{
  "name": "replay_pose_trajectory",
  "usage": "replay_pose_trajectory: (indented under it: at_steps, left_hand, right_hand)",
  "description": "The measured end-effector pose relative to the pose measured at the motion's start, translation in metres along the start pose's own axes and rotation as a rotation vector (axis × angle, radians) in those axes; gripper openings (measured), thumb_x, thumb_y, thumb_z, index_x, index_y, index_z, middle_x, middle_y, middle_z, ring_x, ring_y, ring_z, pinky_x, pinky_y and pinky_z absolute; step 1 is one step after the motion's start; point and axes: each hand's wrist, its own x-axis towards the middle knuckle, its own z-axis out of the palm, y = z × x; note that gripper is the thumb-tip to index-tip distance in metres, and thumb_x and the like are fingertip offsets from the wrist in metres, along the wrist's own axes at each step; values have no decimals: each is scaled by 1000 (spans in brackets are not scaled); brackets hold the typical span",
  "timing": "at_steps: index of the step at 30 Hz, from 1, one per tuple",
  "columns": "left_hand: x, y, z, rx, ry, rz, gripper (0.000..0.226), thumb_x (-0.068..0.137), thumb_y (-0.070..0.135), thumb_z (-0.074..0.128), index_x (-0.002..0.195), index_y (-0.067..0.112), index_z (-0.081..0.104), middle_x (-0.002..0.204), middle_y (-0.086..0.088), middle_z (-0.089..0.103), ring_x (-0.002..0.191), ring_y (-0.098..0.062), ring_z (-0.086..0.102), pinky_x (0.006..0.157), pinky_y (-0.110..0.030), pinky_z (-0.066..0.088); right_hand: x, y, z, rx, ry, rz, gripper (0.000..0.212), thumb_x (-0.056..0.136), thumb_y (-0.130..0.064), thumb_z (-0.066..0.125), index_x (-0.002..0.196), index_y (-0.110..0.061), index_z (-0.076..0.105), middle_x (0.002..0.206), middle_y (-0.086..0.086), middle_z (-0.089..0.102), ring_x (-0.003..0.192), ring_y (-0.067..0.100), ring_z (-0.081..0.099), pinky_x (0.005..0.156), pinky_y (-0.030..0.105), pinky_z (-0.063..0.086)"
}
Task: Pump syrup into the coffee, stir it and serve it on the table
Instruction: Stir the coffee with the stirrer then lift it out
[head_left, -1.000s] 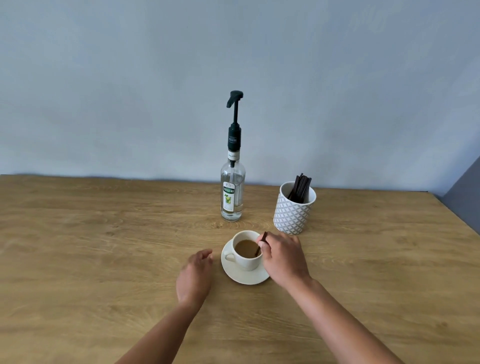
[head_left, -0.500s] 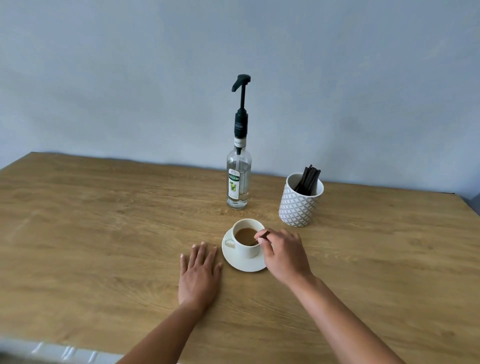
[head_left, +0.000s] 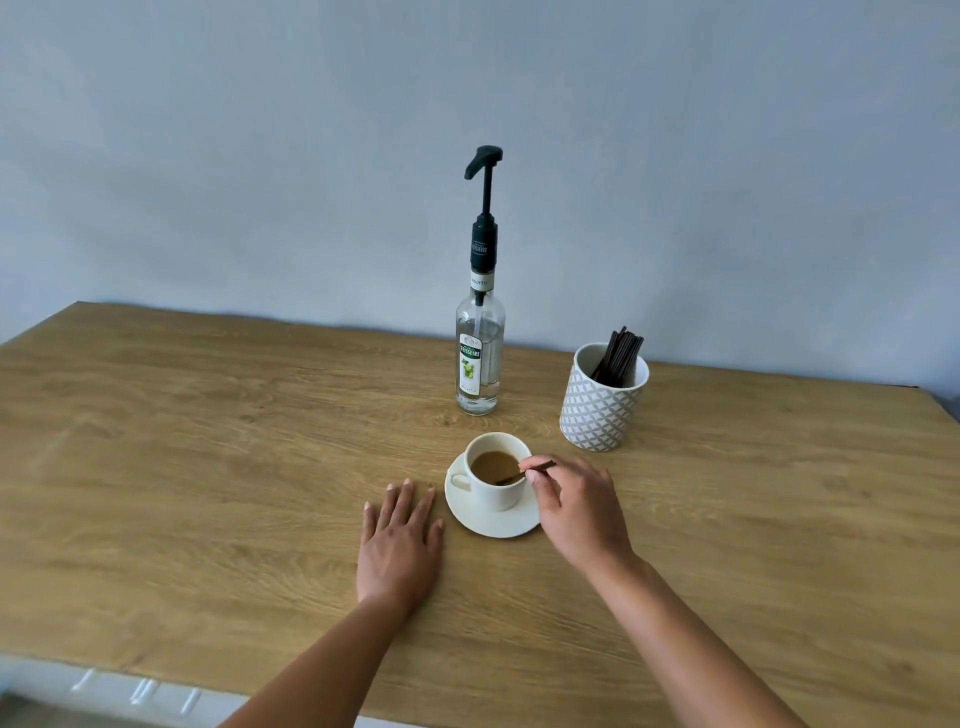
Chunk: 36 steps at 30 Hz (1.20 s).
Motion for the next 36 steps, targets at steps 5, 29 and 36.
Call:
replay_pose_trajectory:
  at_steps: [5,29,36]
  left_hand:
    - [-2,-2,-1,2,-17,24,58,100,51,25,155,34,24,167,4,15,155,-16,2,125,-42,1]
    - [-32,-20,-14,-10,-106,262,57,101,47,27,154,27,29,166,-1,19,155,-19,4,125,-39,-3]
    - [-64,10,-10,-96,-136,476,49,100,43,38,146,28,47,160,1,35,152,-18,18,125,-35,1]
  right_hand:
    - [-12,-3,-8,11,181,-10,18,87,-12,66,100,-23,73,87,-7,75,79,18,66,78,40,47]
    - [-54,-37,-21,638,443,545,16,90,-16,60,90,-27,72,81,-8,77,81,7,73,71,28,53]
    - [-116,-34,-38,1013,652,880,14,93,-10,56,105,-5,64,92,15,75,84,26,75,61,33,51]
